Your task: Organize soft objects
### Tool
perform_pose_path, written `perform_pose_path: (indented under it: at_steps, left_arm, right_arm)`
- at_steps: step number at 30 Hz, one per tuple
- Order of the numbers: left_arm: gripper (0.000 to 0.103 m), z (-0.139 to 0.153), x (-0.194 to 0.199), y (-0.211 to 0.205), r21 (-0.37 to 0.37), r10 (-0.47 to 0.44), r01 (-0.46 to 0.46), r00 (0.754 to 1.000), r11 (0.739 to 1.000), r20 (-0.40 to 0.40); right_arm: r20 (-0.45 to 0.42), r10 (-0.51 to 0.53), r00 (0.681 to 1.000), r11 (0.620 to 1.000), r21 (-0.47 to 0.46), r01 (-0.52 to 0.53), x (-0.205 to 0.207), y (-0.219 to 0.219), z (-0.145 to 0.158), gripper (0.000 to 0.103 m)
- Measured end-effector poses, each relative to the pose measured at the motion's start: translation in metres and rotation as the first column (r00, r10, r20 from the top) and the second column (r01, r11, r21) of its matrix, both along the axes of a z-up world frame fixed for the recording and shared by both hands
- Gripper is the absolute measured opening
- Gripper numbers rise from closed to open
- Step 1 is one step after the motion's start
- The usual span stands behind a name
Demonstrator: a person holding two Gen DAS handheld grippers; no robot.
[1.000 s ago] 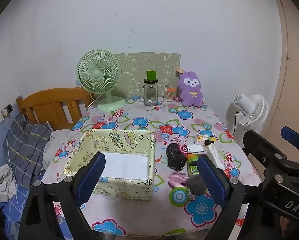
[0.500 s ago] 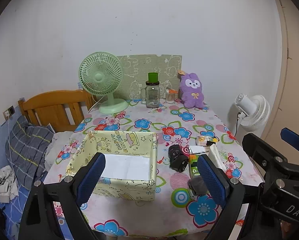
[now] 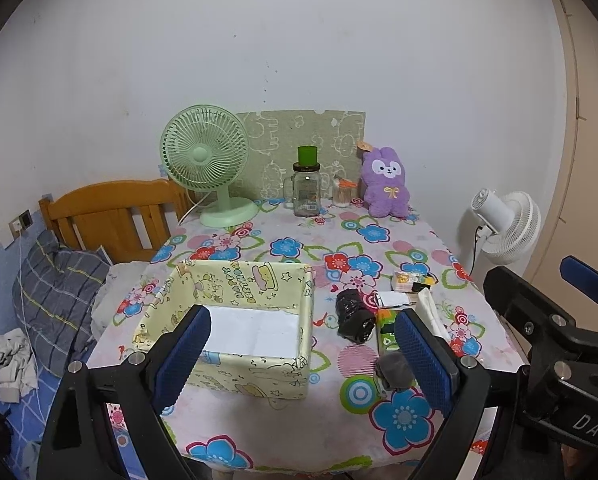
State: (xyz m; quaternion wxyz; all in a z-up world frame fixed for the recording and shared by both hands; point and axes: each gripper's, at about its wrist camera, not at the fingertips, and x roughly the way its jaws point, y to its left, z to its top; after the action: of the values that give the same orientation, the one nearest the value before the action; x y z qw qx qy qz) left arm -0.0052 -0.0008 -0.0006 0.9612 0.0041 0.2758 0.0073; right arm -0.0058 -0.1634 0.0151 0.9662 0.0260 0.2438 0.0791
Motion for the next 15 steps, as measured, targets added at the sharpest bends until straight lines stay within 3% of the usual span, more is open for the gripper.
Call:
perform_pose_path:
  at_steps: [15]
  left_arm:
    - [0.095, 0.0017, -0.0024, -0.0012, -0.012, -0.017, 0.017, 1.000, 1.000, 0.021]
  right_arm:
    - [-0.001, 0.015, 1.000, 1.000, 0.020, -0.015, -0.0025, 0.0003, 0.0022, 0.103]
